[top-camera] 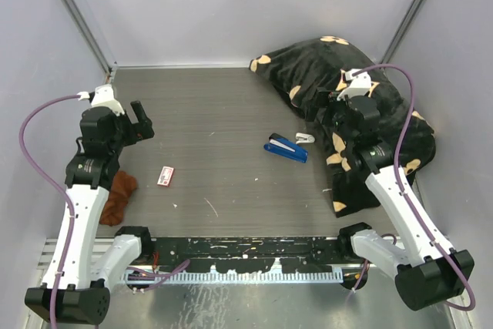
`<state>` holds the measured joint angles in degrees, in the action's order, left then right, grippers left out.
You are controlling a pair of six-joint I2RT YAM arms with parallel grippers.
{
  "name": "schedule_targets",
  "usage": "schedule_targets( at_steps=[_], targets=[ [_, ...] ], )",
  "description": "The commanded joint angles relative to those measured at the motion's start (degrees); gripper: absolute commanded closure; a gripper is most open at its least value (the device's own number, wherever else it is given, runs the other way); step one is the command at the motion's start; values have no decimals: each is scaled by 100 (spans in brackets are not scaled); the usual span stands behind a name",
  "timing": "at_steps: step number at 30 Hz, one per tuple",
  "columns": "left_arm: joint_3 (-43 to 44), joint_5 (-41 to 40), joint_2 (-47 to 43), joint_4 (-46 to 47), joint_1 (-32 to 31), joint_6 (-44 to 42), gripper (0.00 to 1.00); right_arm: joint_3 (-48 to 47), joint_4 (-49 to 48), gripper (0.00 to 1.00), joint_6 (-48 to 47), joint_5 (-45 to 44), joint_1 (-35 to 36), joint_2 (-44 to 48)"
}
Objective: Load the staples into the stapler
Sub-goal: Pick up the staple box from the center of the board.
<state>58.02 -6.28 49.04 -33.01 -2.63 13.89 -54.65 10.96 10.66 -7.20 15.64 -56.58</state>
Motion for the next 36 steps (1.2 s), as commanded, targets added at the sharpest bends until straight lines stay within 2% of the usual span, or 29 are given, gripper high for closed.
schedule_targets(
  at_steps=[1, 8, 11, 17, 20, 25, 32, 36],
  targets=[
    [-29, -153, 17, 372, -18, -13, 2, 85, -572, 0, 14, 2, 3, 208],
    [-27, 5, 320, 348, -20, 74, 2, 58, -500, 0, 191, 314, 4, 160],
    [-70, 492, 575, 192, -24, -200, 2, -1, -364, 0, 121, 478, 2, 127],
    [-47, 1059, 1869, -868, -57, 580, 1, -108, -121, 0, 429, 813, 2, -12],
    [-376, 1340, 2185, -747, -208, 826, 3, -40, -53, 0, 453, 1282, 3, -29],
    [-793, 1021, 2502, -350, -464, 1081, 12, 128, -117, 1, 523, 1809, 12, 27],
    [-1096, 371, 3081, 289, -492, 1248, 31, 346, -225, 1, 559, 2607, 2, 111],
    [-1173, 18, 3066, 513, -492, 1369, 32, 373, -84, 1, 455, 2724, 7, 138]
  ],
)
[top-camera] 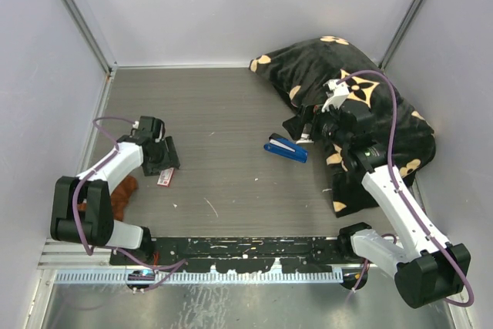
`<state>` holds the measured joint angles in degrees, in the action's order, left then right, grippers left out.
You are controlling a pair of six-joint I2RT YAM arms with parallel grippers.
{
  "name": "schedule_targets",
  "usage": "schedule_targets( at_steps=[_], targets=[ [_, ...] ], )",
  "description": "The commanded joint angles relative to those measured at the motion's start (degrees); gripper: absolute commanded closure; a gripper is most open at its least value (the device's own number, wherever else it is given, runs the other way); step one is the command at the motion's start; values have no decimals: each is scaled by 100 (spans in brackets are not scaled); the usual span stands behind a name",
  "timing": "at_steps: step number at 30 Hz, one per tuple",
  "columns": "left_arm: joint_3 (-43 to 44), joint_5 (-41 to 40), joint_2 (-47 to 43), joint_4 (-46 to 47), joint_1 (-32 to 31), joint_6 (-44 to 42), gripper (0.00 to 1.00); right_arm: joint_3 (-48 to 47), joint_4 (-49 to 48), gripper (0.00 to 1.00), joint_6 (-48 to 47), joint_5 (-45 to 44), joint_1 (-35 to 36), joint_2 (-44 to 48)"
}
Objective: Load the staples into the stapler
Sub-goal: Pick up the staple box from the center of the board.
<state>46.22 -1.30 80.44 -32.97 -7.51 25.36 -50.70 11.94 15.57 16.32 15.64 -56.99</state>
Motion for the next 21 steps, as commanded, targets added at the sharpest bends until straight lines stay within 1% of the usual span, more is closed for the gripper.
schedule_targets(
  at_steps=[1, 4, 9, 16, 21],
  targets=[
    [-13, -538, -82, 541, -5, 235, 32, -46, -149, 1, -51, 372, 7, 185],
    [-42, -615, -32, 589, 3, 276, 32, -63, -121, 1, -89, 403, 8, 204],
    [135, -547, 290, 359, 4, 320, 32, -83, -122, 1, -115, 377, 7, 206],
    [159, -181, 485, 231, -58, 385, 36, -33, -105, 1, -134, 339, 8, 198],
    [141, -541, 367, -99, -179, 380, 38, -65, -105, 1, -146, 328, 8, 189]
  ],
)
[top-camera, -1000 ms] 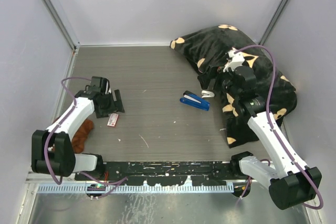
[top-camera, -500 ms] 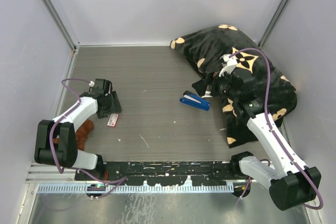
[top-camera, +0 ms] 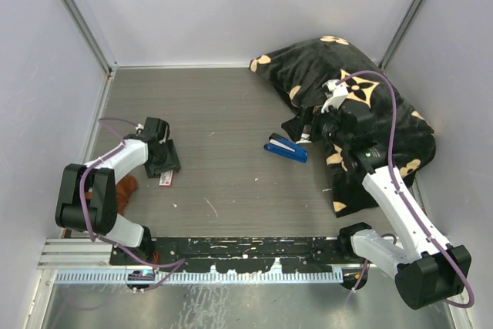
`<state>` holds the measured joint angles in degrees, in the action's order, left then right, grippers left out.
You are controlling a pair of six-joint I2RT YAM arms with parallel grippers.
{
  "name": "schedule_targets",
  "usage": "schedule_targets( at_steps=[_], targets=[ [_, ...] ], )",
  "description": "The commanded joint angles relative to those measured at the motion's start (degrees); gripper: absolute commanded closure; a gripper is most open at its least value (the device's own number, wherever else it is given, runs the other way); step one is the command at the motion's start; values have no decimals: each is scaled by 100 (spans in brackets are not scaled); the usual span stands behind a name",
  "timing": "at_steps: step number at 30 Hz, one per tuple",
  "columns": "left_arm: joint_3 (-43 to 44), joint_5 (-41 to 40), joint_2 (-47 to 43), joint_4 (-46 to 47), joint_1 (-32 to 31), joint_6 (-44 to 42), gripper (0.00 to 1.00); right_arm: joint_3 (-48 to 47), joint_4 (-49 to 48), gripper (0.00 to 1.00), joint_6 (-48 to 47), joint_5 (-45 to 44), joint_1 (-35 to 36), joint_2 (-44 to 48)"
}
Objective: Load the staples into the stapler
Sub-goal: Pick up the staple box from the center of the board, then place the staple box at the center of the board.
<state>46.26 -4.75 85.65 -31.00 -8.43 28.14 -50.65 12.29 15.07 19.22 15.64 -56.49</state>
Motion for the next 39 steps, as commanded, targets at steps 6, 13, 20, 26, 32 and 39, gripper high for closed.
schedule_targets(
  at_steps=[6, 13, 20, 26, 32, 39],
  targets=[
    [184, -344, -168, -576, -192, 105, 42, -47, -140, 1, -94, 29, 2, 89],
    [300, -573, -96, -727, -357, -140, 61, -79, -84, 1, -55, -27, 5, 10],
    [454, -231, -428, -453, -1195, -594, 74, -356, 357, 3, 302, 347, 9, -443],
    [1314, 112, -491, -723, -2055, -898, 74, -268, 413, 7, 967, 1209, 102, -980],
    [2535, 287, 110, -1670, -3020, -1701, 74, -69, 325, 13, 1554, 1322, 287, -1484],
    [2251, 569, 457, -1317, -3344, -2871, 75, 486, -502, 23, 2283, 1554, 325, -1727]
  ],
)
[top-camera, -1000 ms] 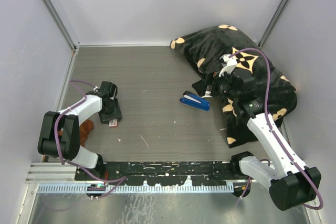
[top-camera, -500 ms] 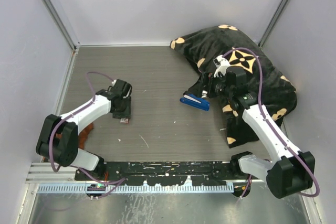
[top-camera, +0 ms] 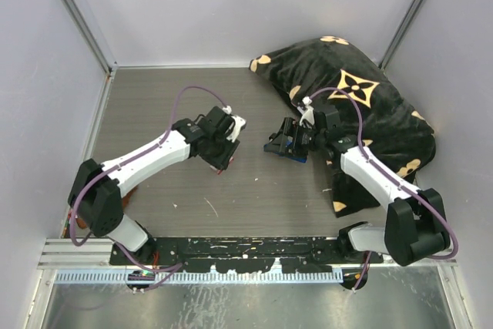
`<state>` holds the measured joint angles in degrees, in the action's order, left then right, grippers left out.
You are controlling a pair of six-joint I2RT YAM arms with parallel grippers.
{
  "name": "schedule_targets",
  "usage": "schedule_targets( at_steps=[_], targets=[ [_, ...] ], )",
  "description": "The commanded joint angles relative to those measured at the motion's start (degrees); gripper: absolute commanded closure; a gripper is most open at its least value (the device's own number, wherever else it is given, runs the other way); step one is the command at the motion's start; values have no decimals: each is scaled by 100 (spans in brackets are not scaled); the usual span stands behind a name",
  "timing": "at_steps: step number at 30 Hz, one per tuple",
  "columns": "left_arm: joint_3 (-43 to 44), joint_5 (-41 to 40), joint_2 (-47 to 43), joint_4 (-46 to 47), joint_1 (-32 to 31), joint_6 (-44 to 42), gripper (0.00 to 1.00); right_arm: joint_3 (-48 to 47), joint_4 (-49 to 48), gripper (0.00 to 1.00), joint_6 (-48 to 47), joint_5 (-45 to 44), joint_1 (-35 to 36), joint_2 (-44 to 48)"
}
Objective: Load the staples into the stapler
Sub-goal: Place the staple box at the center of the board.
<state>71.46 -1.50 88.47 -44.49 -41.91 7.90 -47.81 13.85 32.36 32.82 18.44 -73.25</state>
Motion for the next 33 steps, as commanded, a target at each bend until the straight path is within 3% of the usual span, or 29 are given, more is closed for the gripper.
schedule_targets(
  at_steps=[1, 9, 15, 17, 25, 33],
  targets=[
    [-358, 236, 274, 158, 1, -931, 75, 282, -695, 25, 588, 105, 40, -69],
    [-267, 81, 1192, 349, -128, -1318, 71, 774, -1134, 29, 757, -145, 210, -199],
    [-452, 7, 1302, 446, -156, -1344, 39, 847, -1105, 29, 648, -629, 455, -249],
    [-502, -14, 1361, 425, -151, -1344, 37, 848, -1160, 29, 599, -779, 581, -322],
    [-901, -31, 1182, 389, -157, -1366, 39, 907, -1697, 41, 754, -773, 794, -762],
    [-958, 396, 1071, 605, -206, -1484, 59, 791, -1464, 43, 495, -884, 785, -829]
  ],
)
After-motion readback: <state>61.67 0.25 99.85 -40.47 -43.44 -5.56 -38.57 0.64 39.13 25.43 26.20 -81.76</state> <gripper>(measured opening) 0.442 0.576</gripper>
